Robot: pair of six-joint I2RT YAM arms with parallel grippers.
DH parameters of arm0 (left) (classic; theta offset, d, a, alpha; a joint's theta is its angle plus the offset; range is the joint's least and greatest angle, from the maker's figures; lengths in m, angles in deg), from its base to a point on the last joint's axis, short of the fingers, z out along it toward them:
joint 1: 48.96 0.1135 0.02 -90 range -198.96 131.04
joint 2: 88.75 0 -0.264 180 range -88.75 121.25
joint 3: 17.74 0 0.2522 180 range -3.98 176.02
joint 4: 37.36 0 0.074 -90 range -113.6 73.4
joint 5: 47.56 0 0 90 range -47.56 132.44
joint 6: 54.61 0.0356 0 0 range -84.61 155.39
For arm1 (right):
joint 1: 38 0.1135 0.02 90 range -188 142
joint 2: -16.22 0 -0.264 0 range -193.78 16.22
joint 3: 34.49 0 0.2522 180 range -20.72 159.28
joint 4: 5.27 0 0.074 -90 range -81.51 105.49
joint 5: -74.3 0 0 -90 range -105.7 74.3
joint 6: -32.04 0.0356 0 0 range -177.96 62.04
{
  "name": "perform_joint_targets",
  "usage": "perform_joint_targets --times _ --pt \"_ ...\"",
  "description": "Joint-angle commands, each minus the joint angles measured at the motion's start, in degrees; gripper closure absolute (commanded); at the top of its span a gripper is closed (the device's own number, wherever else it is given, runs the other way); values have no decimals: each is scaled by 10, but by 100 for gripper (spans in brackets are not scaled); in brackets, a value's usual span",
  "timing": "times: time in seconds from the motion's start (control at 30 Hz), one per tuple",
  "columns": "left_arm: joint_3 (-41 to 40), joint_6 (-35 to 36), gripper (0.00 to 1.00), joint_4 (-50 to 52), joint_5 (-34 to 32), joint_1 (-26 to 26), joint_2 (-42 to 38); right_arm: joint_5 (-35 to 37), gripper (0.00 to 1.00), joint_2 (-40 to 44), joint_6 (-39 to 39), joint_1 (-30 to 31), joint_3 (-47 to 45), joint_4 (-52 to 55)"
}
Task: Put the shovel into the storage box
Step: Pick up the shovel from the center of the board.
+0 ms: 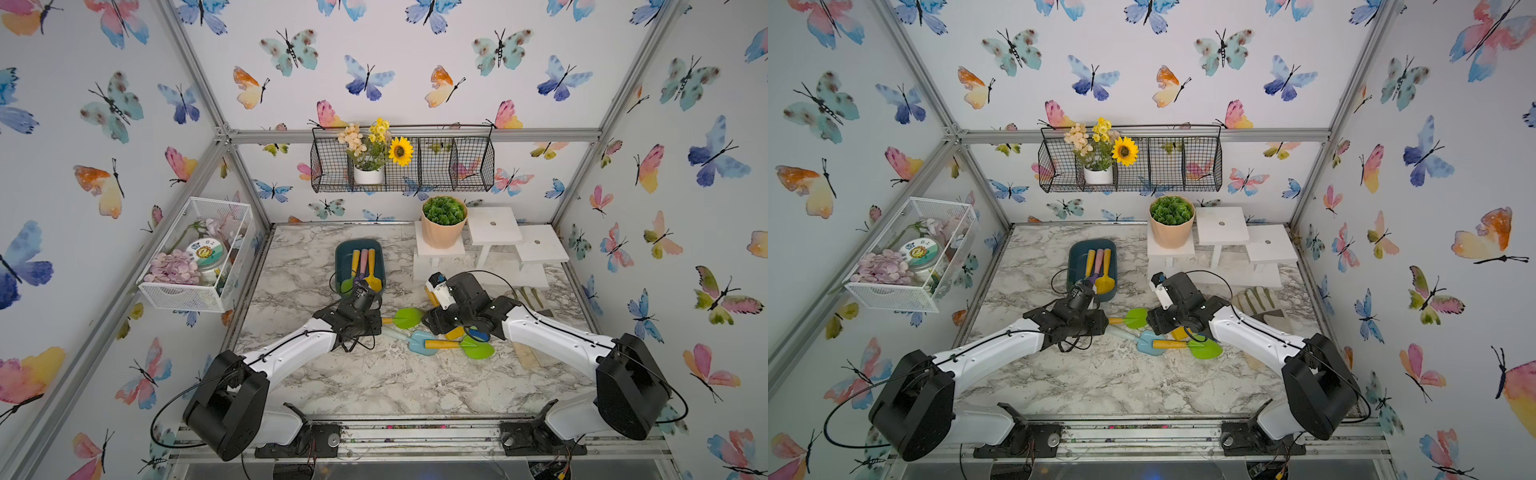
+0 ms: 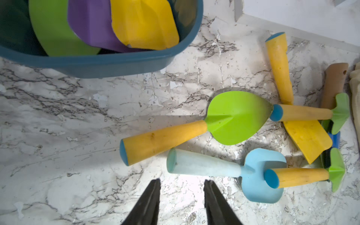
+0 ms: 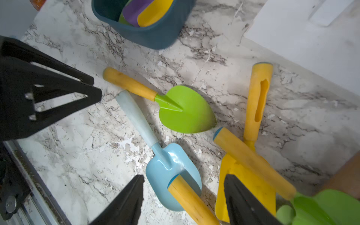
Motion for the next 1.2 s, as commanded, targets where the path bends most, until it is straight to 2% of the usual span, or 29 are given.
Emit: perform_joint_targets --times 0.0,0.23,0.43,0.67,1.17 --pt "-9 -10 57 -17 6 1 -12 8 31 11 -8 3 -18 41" --pt "-27 -22 57 -37 6 1 -11 15 33 12 -6 3 -42 66" --pt "-34 -25 57 -41 3 1 -10 -10 34 8 -9 4 -41 52" --pt "-41 -30 57 -45 2 1 -7 6 35 4 -23 5 -46 84" --pt "-49 -39 57 -46 -5 2 -17 -5 36 -26 -33 40 -19 69"
